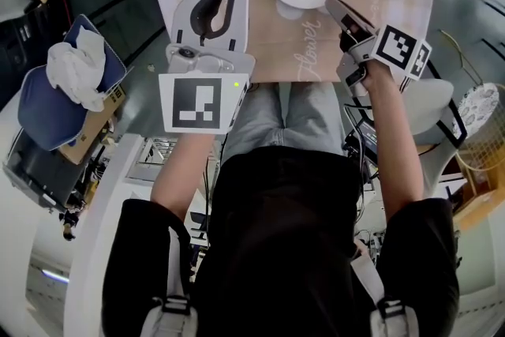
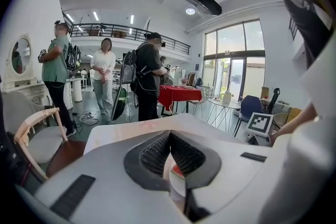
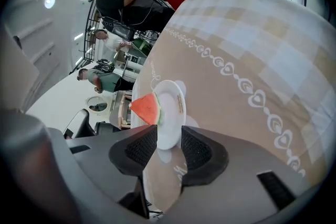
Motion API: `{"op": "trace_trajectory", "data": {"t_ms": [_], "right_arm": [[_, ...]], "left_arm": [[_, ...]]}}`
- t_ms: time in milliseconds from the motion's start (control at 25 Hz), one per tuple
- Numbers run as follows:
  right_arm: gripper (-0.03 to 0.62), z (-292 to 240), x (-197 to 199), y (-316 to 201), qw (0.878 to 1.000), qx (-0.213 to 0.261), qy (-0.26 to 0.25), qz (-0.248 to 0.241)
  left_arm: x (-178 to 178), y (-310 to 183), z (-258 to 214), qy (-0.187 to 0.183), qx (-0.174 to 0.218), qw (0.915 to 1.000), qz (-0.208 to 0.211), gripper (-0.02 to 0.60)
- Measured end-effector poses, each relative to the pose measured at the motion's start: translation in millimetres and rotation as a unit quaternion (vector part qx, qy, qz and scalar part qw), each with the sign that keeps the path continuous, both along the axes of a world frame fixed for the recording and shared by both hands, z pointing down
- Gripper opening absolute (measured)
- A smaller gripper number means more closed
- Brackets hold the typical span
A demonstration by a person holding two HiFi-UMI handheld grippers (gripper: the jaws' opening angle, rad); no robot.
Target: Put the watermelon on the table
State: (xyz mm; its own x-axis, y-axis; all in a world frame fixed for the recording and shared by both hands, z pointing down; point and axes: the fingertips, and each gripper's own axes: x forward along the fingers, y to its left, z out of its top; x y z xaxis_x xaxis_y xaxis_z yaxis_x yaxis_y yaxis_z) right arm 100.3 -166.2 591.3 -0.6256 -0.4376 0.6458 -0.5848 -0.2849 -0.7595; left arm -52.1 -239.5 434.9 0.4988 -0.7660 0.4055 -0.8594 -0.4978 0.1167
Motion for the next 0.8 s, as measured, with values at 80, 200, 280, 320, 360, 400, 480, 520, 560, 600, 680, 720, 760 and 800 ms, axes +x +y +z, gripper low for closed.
{"op": "trace_trajectory", "data": {"t_ms": [80, 200, 280, 320, 360, 400, 480, 520, 560, 600, 680, 720, 760, 800], "right_arm": [[0.149, 0.6, 2.3, 3.0, 1.000, -0.001, 0.007, -0.001], [0.144, -4.9, 1.3, 0.0, 1.000, 0.015, 0.012, -0.007], [0.136, -14.4, -0.7, -4.8, 0.999, 0.034, 0.026, -0.015], [0.127, -20.7, -1.6, -7.6, 0.998, 0.049, 0.040, -0.024], [0.120, -27.8, -2.4, -10.9, 0.996, 0.065, 0.057, -0.035], [0.110, -35.5, -3.3, -14.3, 0.993, 0.083, 0.075, -0.047], [0.092, -52.4, -5.3, -20.6, 0.985, 0.116, 0.105, -0.068], [0.073, -61.4, -6.8, -23.9, 0.982, 0.132, 0.114, -0.076], [0.041, -70.5, -8.7, -27.2, 0.978, 0.148, 0.119, -0.082], [0.034, -79.6, -10.9, -30.2, 0.975, 0.163, 0.122, -0.089], [0.025, -99.1, -14.2, -36.3, 0.967, 0.194, 0.132, -0.102], [0.023, -109.2, -15.5, -39.4, 0.962, 0.209, 0.140, -0.109], [0.021, -118.8, -17.2, -42.1, 0.956, 0.224, 0.148, -0.118], [0.020, -127.7, -19.5, -43.7, 0.951, 0.236, 0.155, -0.127]], "left_arm": [[0.6, 0.8, -3.1, 0.000, 0.002, 1.0000, 0.002, 0.008], [2.5, 2.0, -7.2, -0.002, 0.005, 1.0000, 0.005, 0.008], [4.6, 3.0, -10.9, -0.002, 0.007, 0.9999, 0.008, 0.008], [5.5, 3.6, -13.1, -0.002, 0.008, 0.9999, 0.010, 0.008], [6.2, 3.9, -15.6, -0.001, 0.009, 0.9999, 0.011, 0.008], [6.7, 3.8, -18.8, 0.000, 0.012, 0.9999, 0.011, 0.008], [6.9, 4.0, -26.2, 0.001, 0.016, 0.9998, 0.010, 0.008], [6.9, 4.0, -29.9, 0.001, 0.018, 0.9998, 0.010, 0.008], [7.0, 3.8, -33.6, 0.000, 0.020, 0.9998, 0.010, 0.008], [7.5, 3.3, -37.5, 0.000, 0.022, 0.9997, 0.011, 0.008], [9.2, 2.6, -45.7, 0.001, 0.027, 0.9996, 0.012, 0.008], [10.2, 2.7, -49.9, 0.000, 0.029, 0.9995, 0.013, 0.008], [11.5, 3.0, -54.1, 0.000, 0.032, 0.9994, 0.014, 0.008], [12.8, 3.4, -58.2, 0.001, 0.034, 0.9993, 0.015, 0.008]]}}
